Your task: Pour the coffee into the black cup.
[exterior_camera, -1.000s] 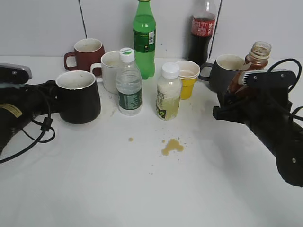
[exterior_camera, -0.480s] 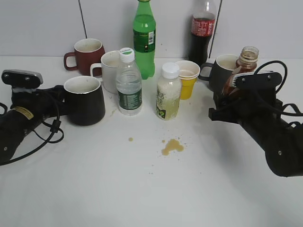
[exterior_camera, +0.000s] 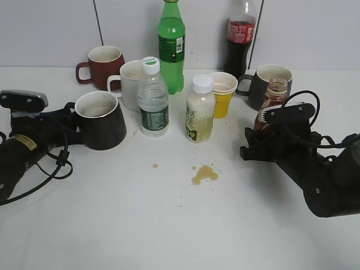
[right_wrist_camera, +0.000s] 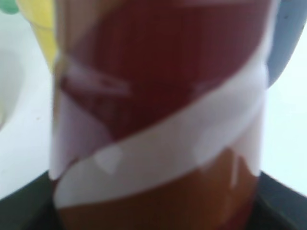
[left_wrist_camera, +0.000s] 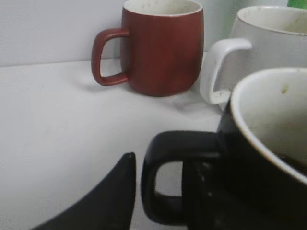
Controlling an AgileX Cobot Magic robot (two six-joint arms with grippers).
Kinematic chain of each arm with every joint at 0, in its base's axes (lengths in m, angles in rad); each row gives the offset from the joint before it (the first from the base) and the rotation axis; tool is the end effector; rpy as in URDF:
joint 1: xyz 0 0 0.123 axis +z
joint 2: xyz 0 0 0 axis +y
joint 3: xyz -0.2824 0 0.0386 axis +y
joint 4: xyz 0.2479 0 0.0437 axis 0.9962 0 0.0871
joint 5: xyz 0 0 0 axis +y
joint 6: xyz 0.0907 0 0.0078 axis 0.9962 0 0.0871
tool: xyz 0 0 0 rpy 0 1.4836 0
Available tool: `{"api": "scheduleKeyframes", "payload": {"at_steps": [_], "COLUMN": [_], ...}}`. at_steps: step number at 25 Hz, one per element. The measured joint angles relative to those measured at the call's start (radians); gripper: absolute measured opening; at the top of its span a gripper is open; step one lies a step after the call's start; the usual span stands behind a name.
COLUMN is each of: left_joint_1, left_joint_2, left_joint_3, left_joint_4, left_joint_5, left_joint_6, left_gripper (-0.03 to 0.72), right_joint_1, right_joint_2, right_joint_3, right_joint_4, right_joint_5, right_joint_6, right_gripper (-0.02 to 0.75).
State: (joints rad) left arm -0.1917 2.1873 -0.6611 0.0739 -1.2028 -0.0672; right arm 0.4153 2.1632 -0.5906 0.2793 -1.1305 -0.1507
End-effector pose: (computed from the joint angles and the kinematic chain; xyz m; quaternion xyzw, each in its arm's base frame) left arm 0.3303 -0.0705 0.0639 0.0805 0.7815 -0.0985 0.6108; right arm 0.2975 0.1064 0.0557 -0.1111 0.8142 0.0057 0.5698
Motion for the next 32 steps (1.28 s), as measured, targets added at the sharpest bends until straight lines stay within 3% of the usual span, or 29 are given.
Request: {"api": "scheduleKeyframes", "payload": {"at_steps": [9, 13, 17, 22, 28, 32], "left_joint_1": [0.000, 0.000, 0.000, 0.000, -0.013, -0.069], "left_joint_2": [-0.088, -0.164, -0.281, -0.500, -0.785, -0.975], "left_joint_3": [0.125, 0.199, 0.264, 0.274, 0.271, 0.231], "left_joint_4": [0.000, 0.000, 0.000, 0.000, 0.000, 0.001], "left_joint_5": [-0.003, -0.003, 0.032, 0.367, 0.772, 1.068], "left_joint_6": [0.000, 0.000, -0.003, -0.074, -0.088, -0.090], "left_gripper": [0.273, 0.273, 0.273, 0.273, 0.273, 0.273], "right_joint_1": [0.000, 0.000, 0.000, 0.000, 0.000, 0.000], "right_joint_2": [0.022, 0.015, -0.054, -0.199, -0.452, -0.636], "right_joint_3": [-0.023, -0.012, 0.020, 0.083, 0.110, 0.111], "right_joint_4": [0.000, 0.003, 0.004, 0.009, 0.036, 0.037], "right_joint_5": [-0.011, 0.047, 0.134, 0.300, 0.697, 0.947], "right_joint_6": [-0.001, -0.001, -0.001, -0.001, -0.001, -0.001], "right_gripper": [0.528, 0.593, 0.600, 0.600, 0.594, 0.594]}}
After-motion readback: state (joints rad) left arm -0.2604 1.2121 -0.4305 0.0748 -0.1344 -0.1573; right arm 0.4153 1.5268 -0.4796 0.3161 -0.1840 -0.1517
